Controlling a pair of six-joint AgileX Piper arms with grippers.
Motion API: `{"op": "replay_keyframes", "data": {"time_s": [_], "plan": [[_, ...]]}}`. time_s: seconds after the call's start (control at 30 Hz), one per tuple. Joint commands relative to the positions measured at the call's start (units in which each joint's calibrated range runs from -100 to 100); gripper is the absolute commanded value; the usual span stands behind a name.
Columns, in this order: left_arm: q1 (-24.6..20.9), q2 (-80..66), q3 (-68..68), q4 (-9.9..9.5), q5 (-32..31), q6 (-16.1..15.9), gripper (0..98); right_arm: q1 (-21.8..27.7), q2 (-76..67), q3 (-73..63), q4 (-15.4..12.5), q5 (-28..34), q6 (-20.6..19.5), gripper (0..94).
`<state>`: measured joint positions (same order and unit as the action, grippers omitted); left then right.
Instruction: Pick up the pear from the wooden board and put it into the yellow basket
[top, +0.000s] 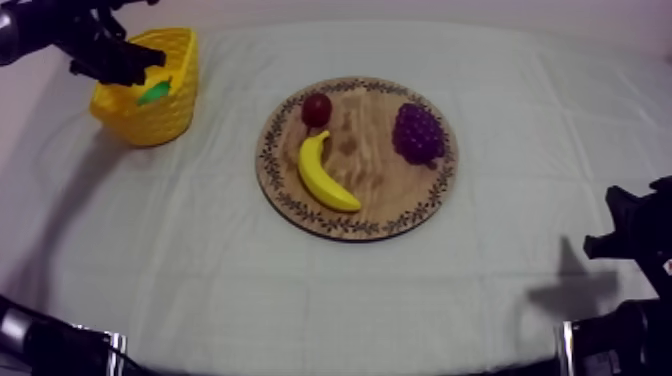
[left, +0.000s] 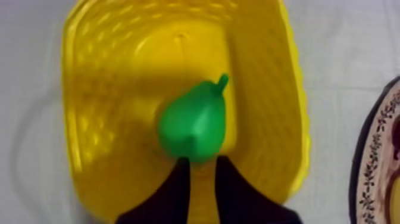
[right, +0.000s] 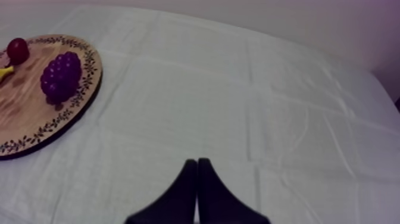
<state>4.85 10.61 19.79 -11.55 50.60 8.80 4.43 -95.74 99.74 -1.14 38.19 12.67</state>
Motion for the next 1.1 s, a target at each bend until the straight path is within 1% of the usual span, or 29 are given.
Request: {"op": "replay_keyframes", "data": {"time_s": [0.0,0.13,0.37,0.6,0.8,0.93,1.0,1.03,1.07], "plan": [[0.24,-9.40,6.32,-0.12,-1.15,0.71,5.8,0.02,-0.02,0.04,0.00,0.04,0.01,0.3],[0.71,-20.03,14.71,-0.27,-2.69,2.02,3.8,0.02,-0.02,0.04,0.00,0.04,0.04,0.3],[0.56,-39.30,29.37,-0.33,-3.46,3.79,3.1,0.02,-0.02,0.04,0.00,0.04,0.05,0.3],[-0.71,-59.52,47.02,-0.18,-9.67,4.66,2.5,0.02,-0.02,0.04,0.00,0.04,0.02,0.3],[-0.58,-79.04,61.00,-1.00,-12.80,7.34,1.9,0.02,-0.02,0.04,0.00,0.04,0.05,0.3],[-1.37,-91.66,68.50,-0.18,-12.74,7.58,1.0,0.02,-0.02,0.04,0.00,0.04,0.04,0.3],[-1.94,-97.96,71.64,0.54,-11.85,7.04,0.5,0.02,-0.02,0.04,0.00,0.04,0.02,0.3],[-2.33,-101.24,73.17,1.48,-11.40,5.94,0.4,0.02,-0.02,0.04,0.00,0.04,0.03,0.3],[-2.92,-103.90,74.55,2.94,-11.47,4.03,0.2,0.04,-0.02,0.04,0.00,0.04,0.05,0.3]]}}
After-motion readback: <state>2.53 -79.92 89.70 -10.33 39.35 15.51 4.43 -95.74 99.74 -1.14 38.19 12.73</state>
